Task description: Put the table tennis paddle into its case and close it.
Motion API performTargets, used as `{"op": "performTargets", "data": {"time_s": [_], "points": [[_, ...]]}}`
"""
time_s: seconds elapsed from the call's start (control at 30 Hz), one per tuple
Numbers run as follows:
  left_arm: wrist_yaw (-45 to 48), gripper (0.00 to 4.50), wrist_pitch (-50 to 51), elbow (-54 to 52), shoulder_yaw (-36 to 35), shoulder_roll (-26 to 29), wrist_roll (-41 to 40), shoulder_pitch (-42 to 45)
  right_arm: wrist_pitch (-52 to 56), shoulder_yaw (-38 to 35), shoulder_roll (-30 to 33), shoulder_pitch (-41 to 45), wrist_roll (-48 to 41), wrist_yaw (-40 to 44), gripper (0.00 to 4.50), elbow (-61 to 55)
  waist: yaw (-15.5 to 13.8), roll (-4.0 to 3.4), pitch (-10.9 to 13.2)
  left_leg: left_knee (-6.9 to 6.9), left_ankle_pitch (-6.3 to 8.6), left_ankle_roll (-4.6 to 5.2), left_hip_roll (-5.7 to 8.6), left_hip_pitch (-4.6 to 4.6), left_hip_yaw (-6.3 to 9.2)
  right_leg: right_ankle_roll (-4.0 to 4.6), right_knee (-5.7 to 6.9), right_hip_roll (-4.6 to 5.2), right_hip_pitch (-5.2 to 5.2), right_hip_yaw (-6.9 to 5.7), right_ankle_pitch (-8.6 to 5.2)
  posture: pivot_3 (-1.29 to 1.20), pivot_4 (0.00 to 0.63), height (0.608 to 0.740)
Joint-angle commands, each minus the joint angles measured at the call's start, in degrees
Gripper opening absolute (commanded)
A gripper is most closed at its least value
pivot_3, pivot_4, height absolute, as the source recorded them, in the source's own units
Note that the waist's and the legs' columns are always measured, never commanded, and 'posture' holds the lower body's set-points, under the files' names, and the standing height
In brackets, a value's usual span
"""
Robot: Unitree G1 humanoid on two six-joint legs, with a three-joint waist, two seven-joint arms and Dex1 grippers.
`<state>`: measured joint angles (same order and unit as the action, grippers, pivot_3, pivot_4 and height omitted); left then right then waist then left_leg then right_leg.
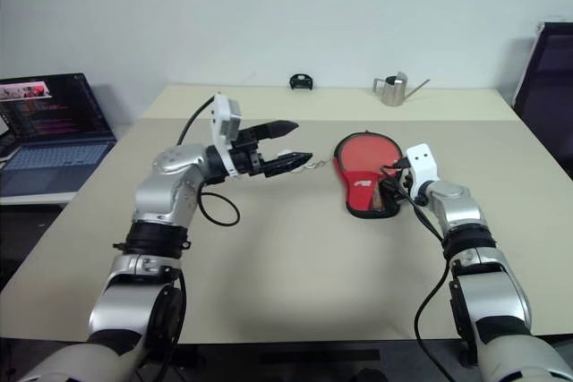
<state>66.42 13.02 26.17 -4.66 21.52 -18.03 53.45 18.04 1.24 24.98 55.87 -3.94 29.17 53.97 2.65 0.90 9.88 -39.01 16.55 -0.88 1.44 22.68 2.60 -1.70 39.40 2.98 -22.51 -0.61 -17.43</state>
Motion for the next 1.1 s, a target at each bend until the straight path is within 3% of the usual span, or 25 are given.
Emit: {"op": "performTargets", "data": {"time_s": [0.03, 0.47, 0.57, 0.97, 1.1], "points": [[0.39, 4.50, -1.29, 0.16, -0.92, 2.00, -1.13, 1.97, 0.44, 0.48, -1.04, 1.74, 1.01, 2.01, 4.48, 2.47, 0.29, 0.00, 0.00, 0.00, -0.01, -0.01, 0.00, -0.02, 0.00, 0.00, 0.04, 0.00, 0.00, 0.01, 0.00, 0.00, 0.150, 0.740], [0.74, 4.50, -0.76, -0.64, -1.11, 4.50, -1.64, 0.46, -2.23, 0.54, -4.08, 4.85, 2.96, 2.93, 4.48, 10.36, 0.82, -0.01, -0.02, 0.00, -0.07, -0.11, -0.03, -0.29, -0.10, 0.00, 0.42, -0.01, 0.02, 0.14, 0.00, 0.00, 0.150, 0.740], [0.55, 4.50, -0.68, -1.04, -1.05, 4.52, -1.76, 0.17, -2.57, 0.41, -5.02, 5.54, 3.49, 2.82, 3.90, 11.71, 1.07, -0.01, -0.02, 0.00, -0.09, -0.12, -0.04, -0.35, -0.13, 0.01, 0.50, -0.03, 0.02, 0.17, 0.00, 0.00, 0.150, 0.740], [0.04, 4.50, -0.25, -2.43, -1.47, 5.50, -2.03, -1.41, -2.11, -0.19, -6.14, 6.74, 4.31, 0.21, 0.01, 14.52, 1.31, 0.00, -0.02, 0.04, -0.11, -0.13, -0.05, -0.76, -0.16, 0.01, 0.59, -0.03, 0.28, 0.23, 0.00, 0.00, 0.150, 0.740], [-0.30, 4.50, -0.04, -2.73, -1.70, 6.41, -2.39, -2.19, -3.04, -0.97, -5.13, 6.55, 3.73, 0.30, 0.01, 13.60, 1.32, 0.01, -0.02, 0.05, -0.11, -0.13, -0.05, -0.75, -0.16, 0.01, 0.58, -0.03, 0.28, 0.23, 0.00, 0.00, 0.150, 0.740]]}}
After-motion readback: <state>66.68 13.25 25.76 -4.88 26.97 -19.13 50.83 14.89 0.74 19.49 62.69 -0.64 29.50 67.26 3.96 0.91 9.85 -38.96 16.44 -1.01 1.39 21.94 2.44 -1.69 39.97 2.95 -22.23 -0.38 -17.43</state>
